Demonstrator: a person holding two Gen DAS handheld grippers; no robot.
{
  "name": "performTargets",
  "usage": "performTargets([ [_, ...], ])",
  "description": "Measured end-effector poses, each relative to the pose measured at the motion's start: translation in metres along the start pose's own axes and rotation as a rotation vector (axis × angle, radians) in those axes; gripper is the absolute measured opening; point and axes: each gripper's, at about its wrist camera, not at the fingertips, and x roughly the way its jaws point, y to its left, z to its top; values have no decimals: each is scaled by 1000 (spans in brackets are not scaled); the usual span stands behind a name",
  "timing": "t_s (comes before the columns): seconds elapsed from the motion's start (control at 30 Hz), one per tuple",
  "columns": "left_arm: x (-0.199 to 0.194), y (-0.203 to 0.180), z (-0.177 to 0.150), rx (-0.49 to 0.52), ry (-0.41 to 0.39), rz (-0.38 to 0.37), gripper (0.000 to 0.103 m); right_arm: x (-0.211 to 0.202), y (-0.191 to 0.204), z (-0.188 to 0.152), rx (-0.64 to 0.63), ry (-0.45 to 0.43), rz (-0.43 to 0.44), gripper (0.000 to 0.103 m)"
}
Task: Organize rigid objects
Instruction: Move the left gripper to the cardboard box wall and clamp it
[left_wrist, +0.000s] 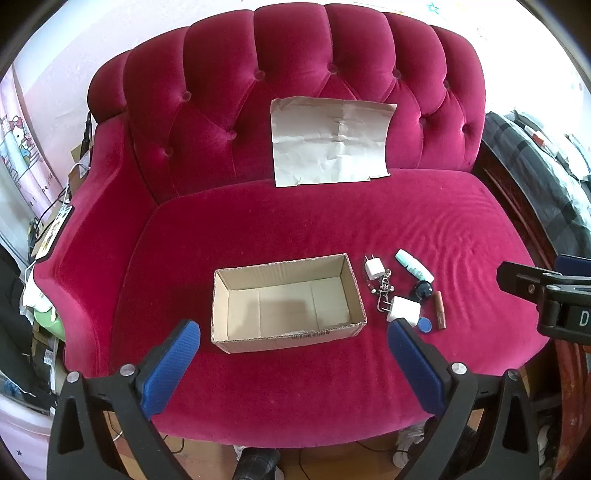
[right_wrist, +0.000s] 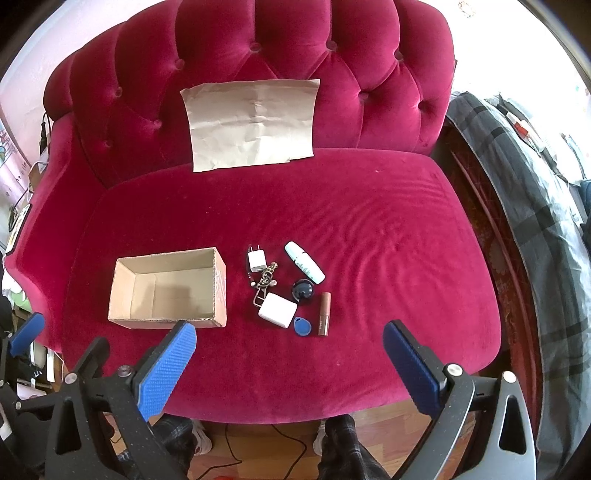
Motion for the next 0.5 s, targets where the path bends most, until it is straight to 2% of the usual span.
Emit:
performTargets([
  [0.5,9,6,1,2,1,5,103,8,-3,4,-7,-3,-3,103],
])
